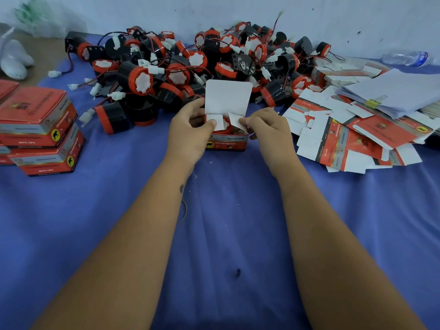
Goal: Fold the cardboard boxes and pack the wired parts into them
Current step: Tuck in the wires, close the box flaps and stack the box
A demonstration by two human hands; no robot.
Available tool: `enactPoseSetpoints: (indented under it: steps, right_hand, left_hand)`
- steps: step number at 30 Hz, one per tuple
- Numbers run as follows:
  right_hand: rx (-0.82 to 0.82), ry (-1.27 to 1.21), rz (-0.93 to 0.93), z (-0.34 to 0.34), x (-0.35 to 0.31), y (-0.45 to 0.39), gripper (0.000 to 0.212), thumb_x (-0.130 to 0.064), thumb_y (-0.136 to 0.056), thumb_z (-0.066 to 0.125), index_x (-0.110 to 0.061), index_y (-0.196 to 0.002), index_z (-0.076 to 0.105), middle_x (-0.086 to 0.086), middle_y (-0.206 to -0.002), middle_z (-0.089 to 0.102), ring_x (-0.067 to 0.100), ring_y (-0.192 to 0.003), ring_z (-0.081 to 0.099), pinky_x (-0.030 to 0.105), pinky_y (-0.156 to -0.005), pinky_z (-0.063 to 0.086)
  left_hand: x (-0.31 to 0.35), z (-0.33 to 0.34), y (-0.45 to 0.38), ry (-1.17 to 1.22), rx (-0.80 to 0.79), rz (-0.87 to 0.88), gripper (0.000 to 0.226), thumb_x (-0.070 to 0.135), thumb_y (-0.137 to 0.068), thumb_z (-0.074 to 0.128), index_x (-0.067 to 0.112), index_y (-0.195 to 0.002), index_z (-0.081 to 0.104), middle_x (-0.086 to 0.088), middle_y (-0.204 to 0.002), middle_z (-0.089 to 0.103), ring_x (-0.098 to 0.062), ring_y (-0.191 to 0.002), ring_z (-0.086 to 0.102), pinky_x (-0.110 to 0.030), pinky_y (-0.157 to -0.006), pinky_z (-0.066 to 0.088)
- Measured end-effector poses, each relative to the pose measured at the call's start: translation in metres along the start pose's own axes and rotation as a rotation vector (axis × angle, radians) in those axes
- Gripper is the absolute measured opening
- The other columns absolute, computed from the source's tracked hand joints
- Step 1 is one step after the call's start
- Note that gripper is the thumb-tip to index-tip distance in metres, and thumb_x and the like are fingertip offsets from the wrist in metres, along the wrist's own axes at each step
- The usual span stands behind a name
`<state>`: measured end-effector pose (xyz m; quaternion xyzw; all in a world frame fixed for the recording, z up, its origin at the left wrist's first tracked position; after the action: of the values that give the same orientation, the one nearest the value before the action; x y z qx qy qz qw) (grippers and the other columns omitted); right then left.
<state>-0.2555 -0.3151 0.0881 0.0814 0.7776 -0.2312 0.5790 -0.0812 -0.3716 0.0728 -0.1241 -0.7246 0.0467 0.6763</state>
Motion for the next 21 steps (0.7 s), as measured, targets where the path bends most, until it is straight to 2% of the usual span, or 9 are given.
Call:
enactPoseSetpoints:
  steps: [3,5,7,10,12,14,16,19,21]
  right_hand:
    - [-0.001,0.067,0.035,0.003,0.007,-0.001,0.01,-0.012,-0.091,0.064,-0.008,-0.083,0.067,0.003,-0.091,0.062,0.008,-0.082,0.057,0.018,-0.071,0.05]
    - [-0.018,0.065,0.085,0.006,0.013,-0.001,0.007,-0.012,-0.09,0.064,-0.018,-0.093,0.062,-0.005,-0.091,0.062,0.007,-0.085,0.057,0.018,-0.071,0.052]
    - [-0.043,0.016,0.128,0.009,0.018,-0.003,0.028,-0.011,-0.09,0.063,-0.024,-0.114,0.053,-0.01,-0.099,0.059,0.006,-0.09,0.057,0.017,-0.07,0.051]
    - [-0.105,-0.065,0.111,0.015,0.018,-0.005,0.055,-0.004,-0.091,0.058,-0.029,-0.137,0.043,-0.005,-0.123,0.059,0.013,-0.11,0.058,0.027,-0.084,0.053]
    - [-0.126,-0.091,0.052,0.017,0.013,-0.003,0.051,0.002,-0.09,0.054,-0.031,-0.129,0.051,-0.003,-0.124,0.061,0.015,-0.11,0.06,0.031,-0.086,0.055]
    - [-0.096,-0.099,0.021,0.015,0.009,-0.001,0.041,0.005,-0.09,0.05,-0.027,-0.113,0.061,-0.007,-0.11,0.065,0.006,-0.095,0.062,0.022,-0.076,0.054]
    - [-0.05,-0.119,0.039,0.012,0.008,0.0,0.041,0.012,-0.089,0.042,-0.02,-0.099,0.067,-0.009,-0.098,0.065,-0.002,-0.079,0.062,0.014,-0.064,0.05]
    - [-0.007,-0.221,0.131,0.008,0.014,0.0,0.048,0.02,-0.081,0.031,-0.005,-0.09,0.07,-0.001,-0.103,0.064,0.008,-0.079,0.059,0.013,-0.057,0.049]
    - [-0.002,-0.242,0.169,0.008,0.016,0.0,0.048,0.021,-0.081,0.031,-0.003,-0.089,0.071,0.004,-0.11,0.064,0.011,-0.084,0.058,0.014,-0.058,0.051]
  left_hand:
    - [0.001,0.002,0.001,-0.006,-0.023,0.022,0.044,-0.001,-0.092,0.059,0.02,-0.131,0.059,0.004,-0.117,0.064,-0.006,-0.106,0.059,-0.016,-0.082,0.052]
    - [0.001,0.002,0.001,0.003,-0.022,0.023,0.042,-0.001,-0.092,0.058,0.022,-0.128,0.059,0.004,-0.116,0.064,-0.008,-0.108,0.059,-0.019,-0.083,0.052]
    - [0.001,0.001,0.001,0.008,-0.014,0.028,0.041,-0.001,-0.092,0.059,0.025,-0.124,0.06,0.009,-0.111,0.063,-0.006,-0.107,0.059,-0.017,-0.08,0.051]
    - [0.005,0.001,0.003,0.012,-0.013,0.055,0.047,-0.001,-0.09,0.059,0.037,-0.117,0.057,0.008,-0.109,0.064,-0.006,-0.104,0.061,-0.017,-0.078,0.053]
    - [0.006,0.001,0.004,0.02,-0.007,0.066,0.049,-0.002,-0.089,0.059,0.042,-0.111,0.056,0.009,-0.107,0.065,-0.004,-0.1,0.062,-0.018,-0.076,0.054]
    - [0.006,-0.001,0.003,0.03,0.014,0.068,0.042,-0.002,-0.09,0.061,0.038,-0.101,0.06,0.012,-0.101,0.066,0.002,-0.092,0.063,-0.016,-0.074,0.053]
    - [0.004,-0.002,0.002,0.02,0.011,0.072,0.033,-0.003,-0.09,0.062,0.031,-0.091,0.066,0.01,-0.096,0.068,0.001,-0.089,0.064,-0.019,-0.074,0.055]
    - [0.002,-0.004,0.0,0.014,-0.033,0.033,0.038,-0.006,-0.092,0.056,0.028,-0.085,0.071,0.011,-0.097,0.07,-0.003,-0.091,0.066,-0.019,-0.075,0.056]
    - [-0.001,-0.006,-0.002,0.02,-0.062,-0.007,0.045,-0.007,-0.093,0.045,0.027,-0.085,0.074,0.008,-0.109,0.069,-0.007,-0.102,0.063,-0.018,-0.082,0.054]
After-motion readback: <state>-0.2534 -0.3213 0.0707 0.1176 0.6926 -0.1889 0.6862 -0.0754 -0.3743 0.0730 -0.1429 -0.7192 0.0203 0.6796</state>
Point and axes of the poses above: each hand's wrist, its own y-axis away from the middle knuckle, its own z-axis out of the palm, x = y × z, the point moved 9 cm from there along -y, towards the middle knuckle
